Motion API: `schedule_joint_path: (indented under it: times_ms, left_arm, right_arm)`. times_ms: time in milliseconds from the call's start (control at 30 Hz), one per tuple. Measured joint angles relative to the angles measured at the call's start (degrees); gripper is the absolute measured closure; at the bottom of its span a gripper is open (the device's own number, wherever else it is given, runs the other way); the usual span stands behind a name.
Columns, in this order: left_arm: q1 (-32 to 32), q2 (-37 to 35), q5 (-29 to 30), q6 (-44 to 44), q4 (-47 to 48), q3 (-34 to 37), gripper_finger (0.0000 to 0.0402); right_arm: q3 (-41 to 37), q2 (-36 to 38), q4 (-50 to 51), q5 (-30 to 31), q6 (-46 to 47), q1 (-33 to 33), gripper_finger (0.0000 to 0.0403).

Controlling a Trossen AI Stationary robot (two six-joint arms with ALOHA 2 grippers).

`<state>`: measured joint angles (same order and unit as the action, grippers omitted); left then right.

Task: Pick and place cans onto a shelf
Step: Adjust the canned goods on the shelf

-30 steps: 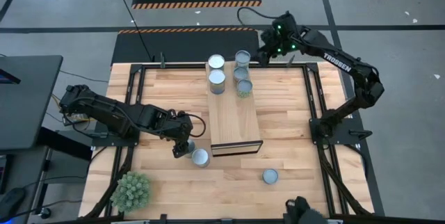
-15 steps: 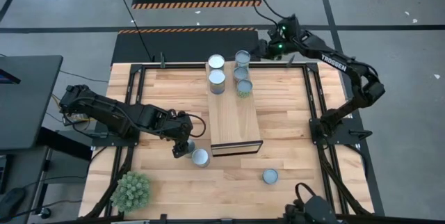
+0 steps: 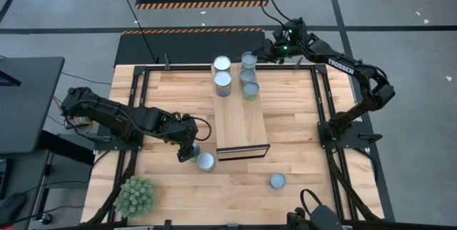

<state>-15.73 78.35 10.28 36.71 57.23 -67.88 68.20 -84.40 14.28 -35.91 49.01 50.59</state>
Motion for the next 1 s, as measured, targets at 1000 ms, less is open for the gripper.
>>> schedule_joint_path:
  times_ms: [1000]
  left_arm:
    - [-0.6,0.0,-1.1,0.1,0.1,0.0,0.0086]
  right_arm:
    - [0.0,-1.1,-3.4,4.9,-1.7,-2.8,0.0095]
